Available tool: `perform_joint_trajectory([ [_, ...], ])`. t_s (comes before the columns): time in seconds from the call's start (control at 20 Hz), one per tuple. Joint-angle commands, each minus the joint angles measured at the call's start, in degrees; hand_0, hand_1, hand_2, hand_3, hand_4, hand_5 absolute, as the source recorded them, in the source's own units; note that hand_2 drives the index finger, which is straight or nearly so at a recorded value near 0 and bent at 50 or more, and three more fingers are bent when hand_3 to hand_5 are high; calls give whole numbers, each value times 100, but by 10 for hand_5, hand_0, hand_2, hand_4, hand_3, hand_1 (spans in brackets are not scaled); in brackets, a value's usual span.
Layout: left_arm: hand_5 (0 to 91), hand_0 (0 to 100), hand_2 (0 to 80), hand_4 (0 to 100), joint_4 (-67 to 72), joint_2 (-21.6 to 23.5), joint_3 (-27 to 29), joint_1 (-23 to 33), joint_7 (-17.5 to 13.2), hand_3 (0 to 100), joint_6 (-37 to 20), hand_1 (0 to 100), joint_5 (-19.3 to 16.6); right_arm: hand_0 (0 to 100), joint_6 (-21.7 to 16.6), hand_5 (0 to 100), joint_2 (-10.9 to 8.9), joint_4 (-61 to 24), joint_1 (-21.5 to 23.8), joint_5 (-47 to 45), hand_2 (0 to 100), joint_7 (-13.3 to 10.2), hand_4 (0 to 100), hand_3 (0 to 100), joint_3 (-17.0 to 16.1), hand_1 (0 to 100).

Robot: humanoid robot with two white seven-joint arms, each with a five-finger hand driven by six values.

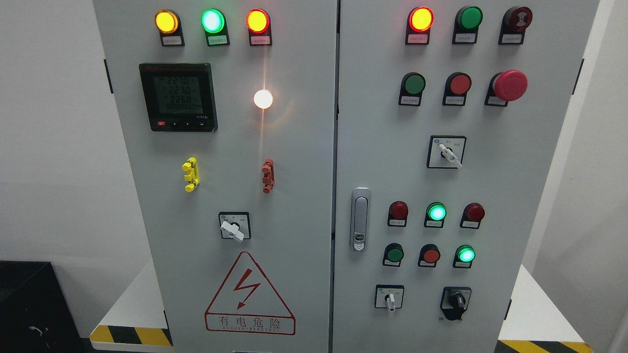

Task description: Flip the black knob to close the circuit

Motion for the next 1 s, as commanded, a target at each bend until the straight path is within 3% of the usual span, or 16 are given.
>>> perform_joint_trajectory([
  [0.0, 0, 120, 0, 0, -176, 0, 0, 132, -4, 0, 3, 556, -5, 0, 73, 444, 14, -1403, 21, 518, 364, -270, 530, 603, 57, 43],
  [0.25, 0, 120, 0, 0, -167, 0, 0, 132, -4, 0, 3, 556, -5, 0, 538, 588, 14, -2255, 12, 536, 499, -297, 631, 700, 277, 42],
  [0.35, 0, 120, 0, 0, -176, 0, 0, 132, -4, 0, 3, 556, 4, 0, 696, 688, 6, -2607, -5, 701, 581, -314, 694, 780, 313, 42],
  [0.65, 0, 120, 0, 0, -176, 0, 0, 132, -4, 0, 3, 556, -5, 0, 838, 899, 6, -3486, -15, 1369, 772, -288, 847, 946, 260, 47],
  [0.95, 0, 120, 0, 0, -176, 0, 0, 132, -4, 0, 3, 556, -5, 0, 908, 946, 6, -4216, -23, 2038, 823, -227, 890, 988, 181, 47],
])
